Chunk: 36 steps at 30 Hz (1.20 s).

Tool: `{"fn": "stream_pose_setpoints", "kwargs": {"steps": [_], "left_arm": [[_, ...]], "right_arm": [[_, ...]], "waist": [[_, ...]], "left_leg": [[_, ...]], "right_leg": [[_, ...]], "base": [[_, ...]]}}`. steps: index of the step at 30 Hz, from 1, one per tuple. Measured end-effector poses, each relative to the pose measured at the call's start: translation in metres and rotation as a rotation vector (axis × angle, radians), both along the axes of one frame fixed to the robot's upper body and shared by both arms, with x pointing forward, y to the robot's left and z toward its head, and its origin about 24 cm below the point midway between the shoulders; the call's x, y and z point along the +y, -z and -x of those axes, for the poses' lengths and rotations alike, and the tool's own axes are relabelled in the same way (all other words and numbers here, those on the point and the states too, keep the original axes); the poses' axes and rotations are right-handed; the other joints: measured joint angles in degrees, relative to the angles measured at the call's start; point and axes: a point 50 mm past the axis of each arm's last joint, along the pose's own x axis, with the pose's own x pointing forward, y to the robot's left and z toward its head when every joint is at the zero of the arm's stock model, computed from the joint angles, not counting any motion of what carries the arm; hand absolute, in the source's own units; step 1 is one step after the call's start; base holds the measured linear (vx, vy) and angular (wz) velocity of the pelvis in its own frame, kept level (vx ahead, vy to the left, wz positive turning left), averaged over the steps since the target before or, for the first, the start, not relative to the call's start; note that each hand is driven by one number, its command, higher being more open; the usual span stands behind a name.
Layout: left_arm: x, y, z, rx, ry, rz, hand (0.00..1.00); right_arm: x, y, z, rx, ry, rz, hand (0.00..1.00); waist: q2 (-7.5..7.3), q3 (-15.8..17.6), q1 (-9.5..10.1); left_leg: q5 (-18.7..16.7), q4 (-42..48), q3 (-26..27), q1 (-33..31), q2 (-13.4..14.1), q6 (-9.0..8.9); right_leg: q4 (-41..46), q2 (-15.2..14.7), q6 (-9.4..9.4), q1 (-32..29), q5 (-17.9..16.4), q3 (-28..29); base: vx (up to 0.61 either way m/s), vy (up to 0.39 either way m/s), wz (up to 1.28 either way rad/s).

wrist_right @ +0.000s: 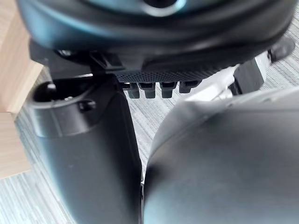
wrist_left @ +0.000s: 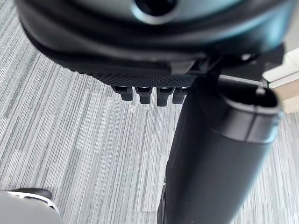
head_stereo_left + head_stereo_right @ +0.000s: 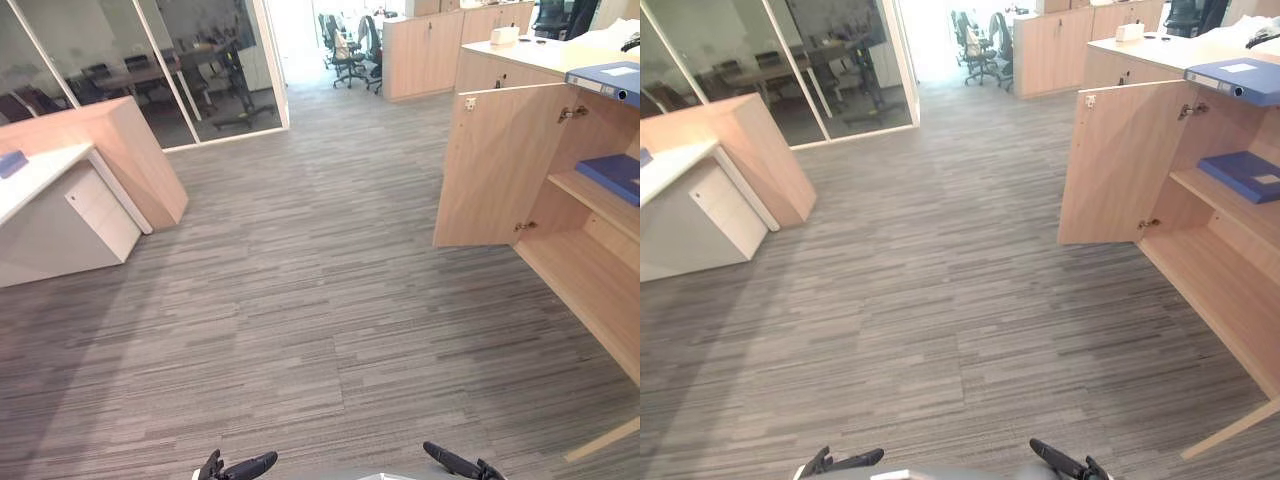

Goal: Walk over to the cabinet, pick up the folder, carry it to the office cabinet, place the folder inside the office cabinet, then close the office cabinet door

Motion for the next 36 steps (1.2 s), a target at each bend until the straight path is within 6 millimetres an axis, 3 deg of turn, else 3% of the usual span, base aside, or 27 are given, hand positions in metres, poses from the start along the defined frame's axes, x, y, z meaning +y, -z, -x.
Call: {"fn": "stream_pose_setpoints", "kwargs": {"steps": [2,4,5,6,7,8,9,11,12,14,16,17,20,22,25,27,28,29,31,32,34,35,36], "left_arm": [[0.004,-0.002,-0.007,-0.017,0.006,-0.011,1.00],[0.009,-0.004,-0.011,-0.028,0.006,-0.026,1.00],[0.012,-0.004,-0.011,-0.029,0.008,-0.034,1.00],[0.012,-0.004,-0.009,-0.029,-0.014,-0.032,1.00],[0.009,-0.003,-0.008,-0.025,-0.025,-0.021,1.00],[0.001,-0.002,-0.009,-0.028,-0.025,-0.001,1.00],[-0.003,-0.002,-0.010,-0.032,-0.020,0.005,1.00],[-0.005,-0.002,-0.012,-0.040,-0.030,0.016,1.00],[-0.006,-0.002,-0.014,-0.048,-0.046,0.025,1.00],[-0.012,-0.004,-0.021,-0.085,-0.085,0.046,1.00],[-0.009,-0.006,-0.022,-0.103,-0.087,0.035,1.00],[-0.006,-0.008,-0.024,-0.110,-0.094,0.026,1.00],[-0.001,-0.011,-0.028,-0.135,-0.106,0.009,1.00],[-0.001,-0.012,-0.031,-0.152,-0.118,0.009,1.00],[0.000,-0.015,-0.038,-0.182,-0.120,0.006,1.00],[-0.001,-0.015,-0.042,-0.192,-0.129,0.009,1.00],[-0.002,-0.015,-0.041,-0.191,-0.151,0.018,1.00],[0.000,-0.014,-0.037,-0.184,-0.184,0.022,1.00],[0.010,-0.013,-0.030,-0.167,-0.248,0.005,1.00],[0.013,-0.012,-0.026,-0.153,-0.283,-0.004,1.00],[0.012,-0.010,-0.024,-0.128,-0.273,-0.001,1.00],[0.009,-0.007,-0.021,-0.111,-0.261,0.008,1.00],[0.007,-0.006,-0.019,-0.102,-0.254,0.012,1.00]], "right_arm": [[0.007,-0.001,-0.007,-0.034,-0.006,-0.014,1.00],[0.014,-0.001,-0.012,-0.051,-0.032,-0.021,1.00],[0.017,0.000,-0.011,-0.047,-0.035,-0.029,1.00],[0.018,0.001,-0.005,-0.036,-0.024,-0.040,1.00],[0.015,0.001,-0.003,-0.030,-0.028,-0.033,1.00],[0.010,0.000,0.000,-0.024,-0.029,-0.020,1.00],[0.008,0.000,0.002,-0.015,-0.028,-0.016,1.00],[0.009,0.001,0.005,-0.007,-0.027,-0.020,1.00],[0.011,0.002,0.008,-0.001,-0.023,-0.025,1.00],[0.011,0.002,0.010,-0.002,-0.022,-0.027,1.00],[0.011,0.002,0.011,0.000,-0.024,-0.025,1.00],[0.013,0.003,0.014,0.010,-0.025,-0.031,1.00],[0.016,0.004,0.015,0.026,-0.033,-0.043,1.00],[0.017,0.004,0.013,0.027,-0.046,-0.047,1.00],[0.023,0.004,0.005,0.015,-0.075,-0.055,1.00],[0.025,0.003,0.001,0.005,-0.089,-0.049,1.00],[0.025,0.003,0.000,0.004,-0.093,-0.045,1.00],[0.028,0.004,0.001,0.008,-0.094,-0.052,1.00],[0.041,0.006,0.002,0.008,-0.078,-0.090,1.00],[0.051,0.007,-0.004,-0.006,-0.080,-0.117,1.00],[0.049,0.004,-0.013,-0.040,-0.076,-0.112,1.00],[0.044,0.002,-0.018,-0.062,-0.068,-0.101,1.00],[0.039,0.000,-0.019,-0.077,-0.068,-0.085,1.00]], "waist": [[-0.65,2.2,-0.18],[-1.73,3.4,-0.25],[-2.49,3.1,-0.13],[-2.98,2.7,-0.08],[-2.56,2.5,-0.27],[-0.95,1.9,-0.45],[-0.31,1.5,-0.38],[-0.32,1.6,-0.38],[-0.53,1.6,-0.43],[-0.16,1.7,-0.60],[0.26,1.6,-0.38],[-0.19,1.6,0.01],[-1.10,1.8,0.65],[-1.64,2.3,1.77],[-3.16,3.1,2.49],[-3.06,3.0,3.15],[-2.58,2.7,3.44],[-2.73,1.8,3.53],[-5.44,-0.5,3.72],[-6.09,-0.9,3.89],[-6.24,-0.6,3.97],[-5.59,-0.3,3.52],[-4.82,-0.3,2.98]], "left_leg": [[-0.3,-0.4,0.1,1.7,2.0,-0.57],[-1.3,-0.5,0.1,2.5,3.1,-2.08],[-2.6,-0.1,-0.1,2.9,3.6,-3.39],[-4.3,0.9,-0.8,3.4,4.3,-4.35],[-4.9,1.6,-1.1,3.7,5.5,-5.35],[-5.9,2.3,-1.5,3.4,7.7,-6.75],[-6.4,3.5,-1.4,3.4,9.4,-7.67],[-7.1,7.5,-1.1,2.7,11.0,-8.76],[-7.6,12.9,-1.1,1.1,12.4,-9.55],[-5.5,37.5,-1.1,-8.3,17.8,-11.73],[-5.2,52.9,-1.1,-14.7,21.7,-12.14],[-5.4,57.7,-1.1,-17.5,22.2,-11.93],[-5.5,57.5,-1.0,-23.7,21.1,-11.69],[-6.3,51.1,-1.6,-25.9,20.0,-10.61],[-6.0,35.9,-6.0,-27.7,16.9,-10.25],[-4.1,24.8,-12.8,-29.0,15.6,-9.96],[-3.1,22.9,-15.2,-29.3,15.7,-10.07],[0.1,26.3,-14.7,-29.8,14.5,-11.26],[-3.7,29.5,-9.8,-29.6,12.3,-10.12],[-5.3,29.4,-5.9,-27.5,11.2,-8.38],[-6.8,26.3,-1.0,-21.6,8.9,-5.99],[-7.1,23.6,1.1,-17.0,7.6,-5.15],[-7.0,20.5,3.1,-13.2,6.7,-5.03]], "right_leg": [[-3.9,4.3,0.48,-1.9,-2.9,-4.3],[-11.4,6.4,-0.10,-2.9,-3.1,-8.6],[-18.1,7.3,-0.99,-2.4,-2.2,-10.1],[-20.8,7.6,-4.52,-1.3,0.7,-11.2],[-21.2,8.4,-4.42,-0.4,0.2,-12.2],[-22.3,10.1,-4.58,0.7,-0.9,-13.9],[-22.9,11.5,-5.12,1.4,-2.0,-14.9],[-24.1,13.0,-6.11,3.5,-3.0,-16.0],[-25.4,13.8,-6.29,5.3,-3.5,-16.5],[-29.8,17.2,-6.94,10.1,-3.8,-16.7],[-31.8,19.8,-8.04,13.3,-4.4,-15.4],[-33.0,20.5,-8.35,15.4,-4.7,-14.1],[-37.1,20.8,-8.28,19.8,-4.7,-9.6],[-38.8,19.9,-7.59,22.3,-4.5,-6.2],[-41.8,17.0,-4.73,26.3,-4.8,-2.7],[-43.7,15.2,-1.64,28.4,-6.4,-0.2],[-44.3,14.6,-0.45,29.5,-7.4,1.0],[-44.7,12.5,0.85,30.6,-8.7,2.8],[-41.7,7.9,2.28,28.6,-8.4,6.1],[-34.8,5.1,2.36,25.1,-7.3,9.0],[-18.2,2.3,-0.73,17.1,-2.2,12.4],[-9.6,0.8,-3.17,13.2,-0.2,11.6],[-4.5,-1.1,-5.12,10.2,0.8,7.4]], "base": [[0.12,-0.177,-0.09],[0.09,-0.193,-0.01],[0.18,-0.302,0.09],[0.22,-0.315,0.15],[0.30,-0.310,0.28],[0.33,-0.236,0.28],[0.34,-0.222,0.26],[0.28,-0.182,0.13],[0.31,-0.237,0.08],[0.32,-0.236,-0.15],[0.31,-0.086,-0.51],[0.30,-0.021,-0.60],[0.40,0.055,-0.75],[0.38,0.138,-0.95],[0.37,0.207,-0.78],[0.48,0.366,-0.67],[0.50,0.469,-0.69],[0.60,0.588,-0.88],[0.49,0.493,-0.99],[0.47,0.483,-1.25],[0.41,0.460,-1.21],[0.32,0.386,-0.83],[0.29,0.360,-0.68]]}}
